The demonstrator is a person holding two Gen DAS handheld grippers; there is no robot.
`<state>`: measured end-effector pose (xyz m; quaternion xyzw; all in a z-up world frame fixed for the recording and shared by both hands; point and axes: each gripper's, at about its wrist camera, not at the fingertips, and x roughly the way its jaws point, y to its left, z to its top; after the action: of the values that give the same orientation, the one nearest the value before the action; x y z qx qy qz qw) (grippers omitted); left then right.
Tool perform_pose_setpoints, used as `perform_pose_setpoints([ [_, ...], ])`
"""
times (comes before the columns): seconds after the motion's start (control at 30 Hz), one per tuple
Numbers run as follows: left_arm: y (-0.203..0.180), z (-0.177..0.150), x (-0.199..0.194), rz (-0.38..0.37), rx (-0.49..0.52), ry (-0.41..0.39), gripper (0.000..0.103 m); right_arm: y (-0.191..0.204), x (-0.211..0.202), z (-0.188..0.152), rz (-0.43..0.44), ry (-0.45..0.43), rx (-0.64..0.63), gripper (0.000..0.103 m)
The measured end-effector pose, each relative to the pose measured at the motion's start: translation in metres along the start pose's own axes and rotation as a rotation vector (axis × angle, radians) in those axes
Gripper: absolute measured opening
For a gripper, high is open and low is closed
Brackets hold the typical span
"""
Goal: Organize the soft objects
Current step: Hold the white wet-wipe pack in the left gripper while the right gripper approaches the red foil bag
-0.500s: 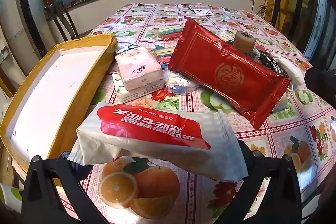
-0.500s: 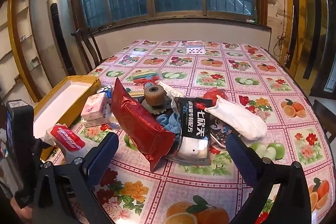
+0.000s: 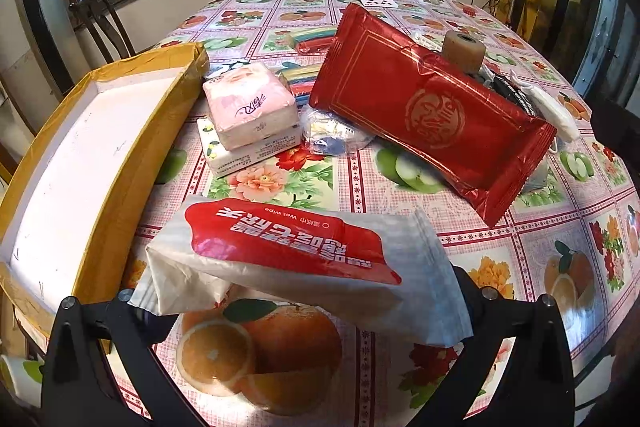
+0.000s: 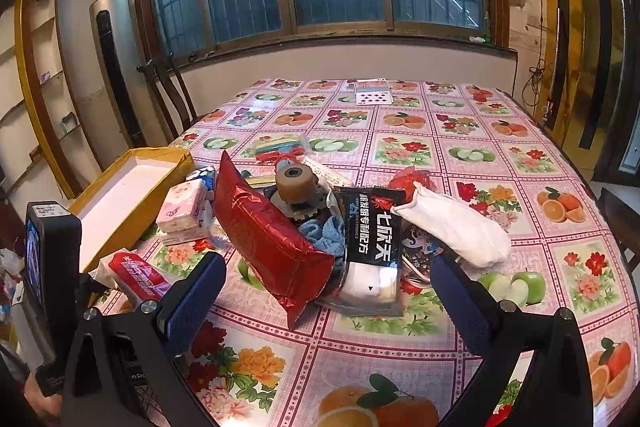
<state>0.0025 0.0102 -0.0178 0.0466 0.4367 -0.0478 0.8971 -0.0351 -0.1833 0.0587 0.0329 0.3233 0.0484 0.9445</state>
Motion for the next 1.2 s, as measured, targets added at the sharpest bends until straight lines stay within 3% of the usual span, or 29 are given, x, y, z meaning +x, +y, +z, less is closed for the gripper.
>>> perform_pose_setpoints([
  [0.4, -0.006, -0.006, -0.013, -0.011, 0.073, -0.115, 0.103, 0.000, 0.003, -0.001, 0.018, 0.005, 0.000, 0.103],
  [0.43, -0.004, -0.004, -0.012, -0.057, 0.070, -0.100, 0.103, 0.001, 0.002, -0.001, 0.022, 0.001, 0.000, 0.103],
  [0.53, 0.018, -0.007, -0.011, -0.315, -0.063, -0.069, 0.103, 0.005, 0.003, 0.001, 0.035, 0.003, -0.025, 0.103],
  [0.6, 0.019, -0.002, -0.005, -0.212, -0.060, 0.007, 0.103, 0.011, 0.007, 0.004, 0.048, 0.022, -0.055, 0.103],
  [0.63, 0.017, 0.000, -0.006, -0.171, -0.046, 0.003, 0.103, 0.014, 0.010, 0.005, 0.057, 0.033, -0.073, 0.103],
  [0.87, 0.037, 0.016, -0.010, -0.155, -0.098, -0.011, 0.103, 0.032, 0.028, 0.006, 0.104, 0.070, -0.210, 0.103],
  [1.0, 0.048, 0.029, -0.008, -0.153, -0.146, -0.024, 0.103, 0.023, 0.048, 0.011, 0.219, 0.140, -0.168, 0.103],
  [1.2, 0.060, 0.051, 0.003, -0.138, -0.231, -0.006, 0.103, 0.019, 0.068, 0.019, 0.314, 0.194, -0.203, 0.102],
])
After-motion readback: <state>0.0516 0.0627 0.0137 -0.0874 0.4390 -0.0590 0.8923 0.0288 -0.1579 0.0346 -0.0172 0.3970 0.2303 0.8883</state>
